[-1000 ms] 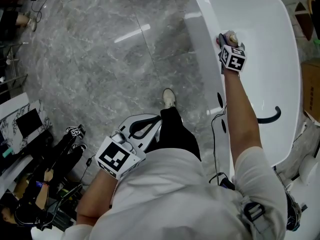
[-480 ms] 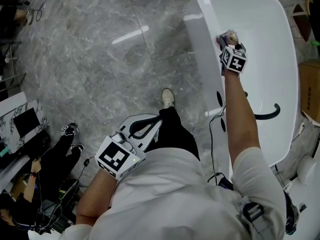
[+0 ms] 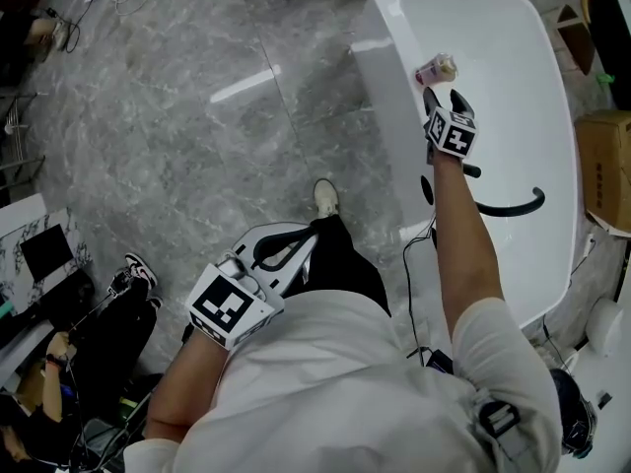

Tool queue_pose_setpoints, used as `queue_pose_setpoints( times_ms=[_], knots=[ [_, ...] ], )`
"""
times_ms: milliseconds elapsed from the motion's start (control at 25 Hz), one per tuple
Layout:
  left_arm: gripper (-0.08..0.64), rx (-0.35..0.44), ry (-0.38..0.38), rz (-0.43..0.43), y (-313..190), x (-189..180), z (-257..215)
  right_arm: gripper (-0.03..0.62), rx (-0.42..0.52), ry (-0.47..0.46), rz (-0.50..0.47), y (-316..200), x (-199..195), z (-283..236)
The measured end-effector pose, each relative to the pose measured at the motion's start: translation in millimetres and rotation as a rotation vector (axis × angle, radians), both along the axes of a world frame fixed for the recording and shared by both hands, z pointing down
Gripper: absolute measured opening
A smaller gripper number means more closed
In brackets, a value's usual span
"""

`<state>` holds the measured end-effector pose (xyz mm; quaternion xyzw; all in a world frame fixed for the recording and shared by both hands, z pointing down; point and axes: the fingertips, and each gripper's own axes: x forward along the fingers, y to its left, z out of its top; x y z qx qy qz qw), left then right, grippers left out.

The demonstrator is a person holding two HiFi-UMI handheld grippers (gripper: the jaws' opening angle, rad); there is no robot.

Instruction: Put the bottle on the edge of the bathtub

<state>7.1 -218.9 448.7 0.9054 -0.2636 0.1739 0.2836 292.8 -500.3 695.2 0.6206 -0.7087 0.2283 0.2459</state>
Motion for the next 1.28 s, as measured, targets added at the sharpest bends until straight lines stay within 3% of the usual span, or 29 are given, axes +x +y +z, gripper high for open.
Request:
queue_pose_setpoints(
  times_ms=[280, 640, 880, 1280],
  knots=[
    [0.020, 0.040, 0.012, 0.027, 36, -13, -11, 0.198, 0.004, -0.033, -0.043, 61, -28, -20],
    [0.020, 0.092, 0.033, 0.029, 84, -43, -28, 0.044, 0.020, -0.074, -0.146, 152, -90, -77],
    [0.020, 0.115, 0.045, -0.006, 124, -73, -36, 0.011, 0.016, -0.102, -0.259, 231, -137, -112],
    [0.020, 0.148, 0.058, -0.033, 175, -111, -45, 0.009, -0.005, -0.169, -0.453, 364, -214, -166]
  ],
)
